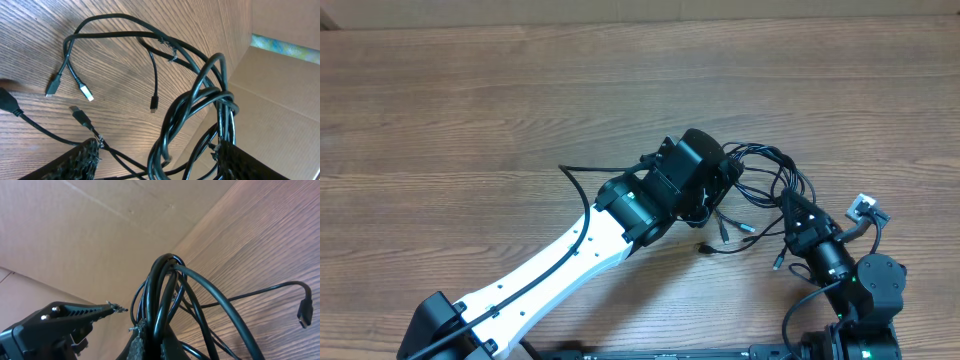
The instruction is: Untangle cables
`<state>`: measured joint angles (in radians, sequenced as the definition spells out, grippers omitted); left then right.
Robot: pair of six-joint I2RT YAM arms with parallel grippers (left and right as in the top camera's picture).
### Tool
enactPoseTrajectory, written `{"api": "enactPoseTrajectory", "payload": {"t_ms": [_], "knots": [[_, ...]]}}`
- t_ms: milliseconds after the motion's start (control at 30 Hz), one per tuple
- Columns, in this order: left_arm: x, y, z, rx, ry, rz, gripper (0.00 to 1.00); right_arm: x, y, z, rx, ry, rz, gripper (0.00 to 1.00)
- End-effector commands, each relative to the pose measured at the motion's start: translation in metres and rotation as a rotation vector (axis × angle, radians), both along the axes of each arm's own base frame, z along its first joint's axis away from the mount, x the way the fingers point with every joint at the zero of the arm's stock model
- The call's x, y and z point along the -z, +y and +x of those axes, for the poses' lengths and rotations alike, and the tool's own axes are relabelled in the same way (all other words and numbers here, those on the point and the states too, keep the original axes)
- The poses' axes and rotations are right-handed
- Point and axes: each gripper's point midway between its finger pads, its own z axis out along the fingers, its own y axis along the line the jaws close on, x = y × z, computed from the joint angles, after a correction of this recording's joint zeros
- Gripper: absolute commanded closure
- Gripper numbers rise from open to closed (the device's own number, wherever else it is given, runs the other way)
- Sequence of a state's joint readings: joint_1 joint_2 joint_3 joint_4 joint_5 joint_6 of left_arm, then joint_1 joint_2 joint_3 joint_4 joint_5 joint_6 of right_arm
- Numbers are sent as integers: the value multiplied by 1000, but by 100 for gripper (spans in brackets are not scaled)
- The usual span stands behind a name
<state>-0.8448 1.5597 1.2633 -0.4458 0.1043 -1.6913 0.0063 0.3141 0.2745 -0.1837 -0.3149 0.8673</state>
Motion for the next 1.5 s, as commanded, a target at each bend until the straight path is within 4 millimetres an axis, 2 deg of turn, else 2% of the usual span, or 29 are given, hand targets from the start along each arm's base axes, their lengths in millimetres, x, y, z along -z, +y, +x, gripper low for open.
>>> {"api": "enactPoseTrajectory", "payload": {"t_ms": [0,267,333,433,500,567,1200,1267,1367,1467], "knots": [[0,-4,3,6,-22,15,26,-13,7,-4,-47,-40,3,96],[2,-9,-1,34,-3,-1,28,-14,8,-4,-52,-44,4,96],[2,-8,-1,34,-2,2,35,-14,8,-4,-52,-44,4,96],[3,-8,-1,34,-1,3,58,-14,8,-4,-52,-44,4,96],[2,-8,-1,35,-1,2,70,-14,8,-4,-52,-44,4,96],[3,-8,-1,35,0,3,76,-14,8,-4,-52,-44,4,96],[3,-8,-1,42,-5,9,80,-15,11,-5,-67,-51,6,96],[3,-8,-1,42,-5,9,83,-15,11,-5,-67,-51,6,96],[3,-8,-2,42,-4,10,94,-15,11,-5,-67,-51,6,96],[4,-7,-2,43,-2,13,96,-15,11,-5,-67,-50,6,96]]}}
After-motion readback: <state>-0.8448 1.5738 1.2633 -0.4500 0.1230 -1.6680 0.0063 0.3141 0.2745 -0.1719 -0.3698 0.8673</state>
